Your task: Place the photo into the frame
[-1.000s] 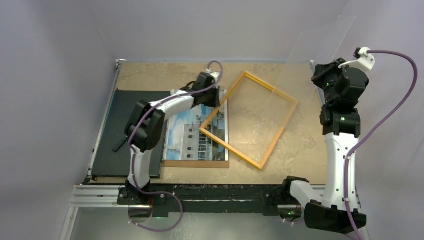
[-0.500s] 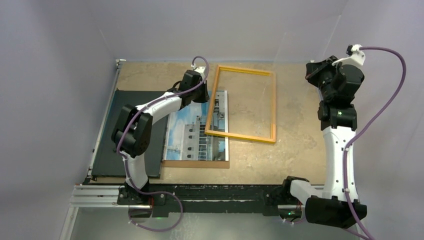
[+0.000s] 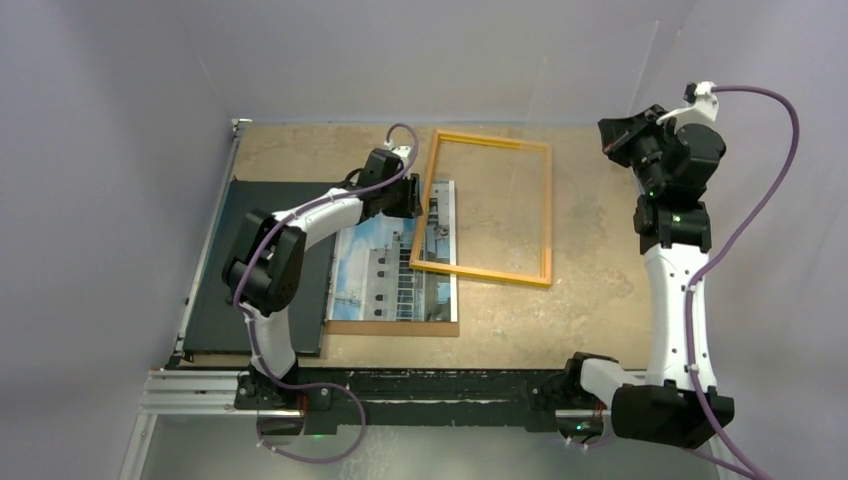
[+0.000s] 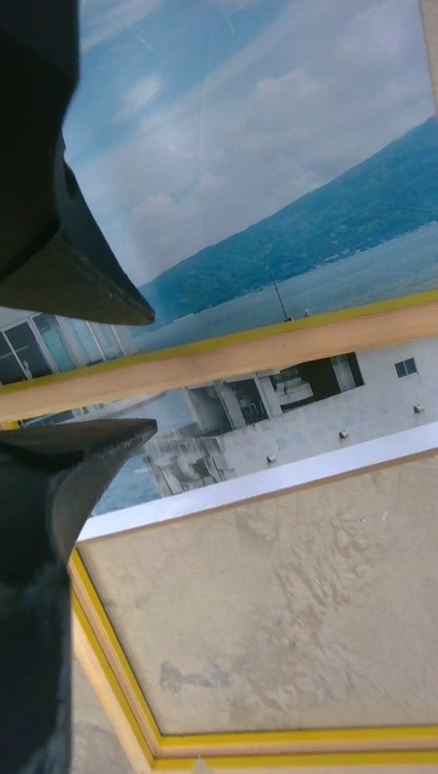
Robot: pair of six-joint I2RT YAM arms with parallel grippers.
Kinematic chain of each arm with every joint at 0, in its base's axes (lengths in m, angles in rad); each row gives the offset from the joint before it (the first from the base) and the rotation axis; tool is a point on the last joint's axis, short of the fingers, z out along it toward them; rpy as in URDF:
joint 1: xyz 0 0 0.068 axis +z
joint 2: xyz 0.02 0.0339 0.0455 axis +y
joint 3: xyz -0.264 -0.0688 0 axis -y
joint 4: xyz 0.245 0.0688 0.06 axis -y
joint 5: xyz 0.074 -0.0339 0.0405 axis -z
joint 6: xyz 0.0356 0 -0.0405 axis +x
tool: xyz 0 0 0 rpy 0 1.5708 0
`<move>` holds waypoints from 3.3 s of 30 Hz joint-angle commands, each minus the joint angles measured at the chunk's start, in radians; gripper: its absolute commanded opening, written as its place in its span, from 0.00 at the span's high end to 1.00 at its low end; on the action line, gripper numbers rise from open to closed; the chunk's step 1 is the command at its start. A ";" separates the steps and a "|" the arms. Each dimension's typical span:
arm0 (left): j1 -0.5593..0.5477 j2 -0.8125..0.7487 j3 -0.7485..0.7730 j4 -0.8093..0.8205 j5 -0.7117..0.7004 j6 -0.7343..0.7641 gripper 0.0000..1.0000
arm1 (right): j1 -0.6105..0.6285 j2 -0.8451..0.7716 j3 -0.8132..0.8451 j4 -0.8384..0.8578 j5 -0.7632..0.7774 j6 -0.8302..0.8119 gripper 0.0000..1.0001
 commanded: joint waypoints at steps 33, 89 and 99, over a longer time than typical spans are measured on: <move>0.416 -0.290 -0.048 0.367 1.067 -0.143 0.02 | 0.308 0.227 -0.132 0.866 -0.485 0.474 1.00; 0.402 -0.192 0.008 -0.032 0.588 0.104 0.30 | 0.251 0.303 -0.331 0.718 -0.587 0.346 1.00; 0.356 -0.174 -0.002 -0.105 0.433 0.273 0.28 | 0.201 0.537 -0.178 0.480 -0.595 0.173 1.00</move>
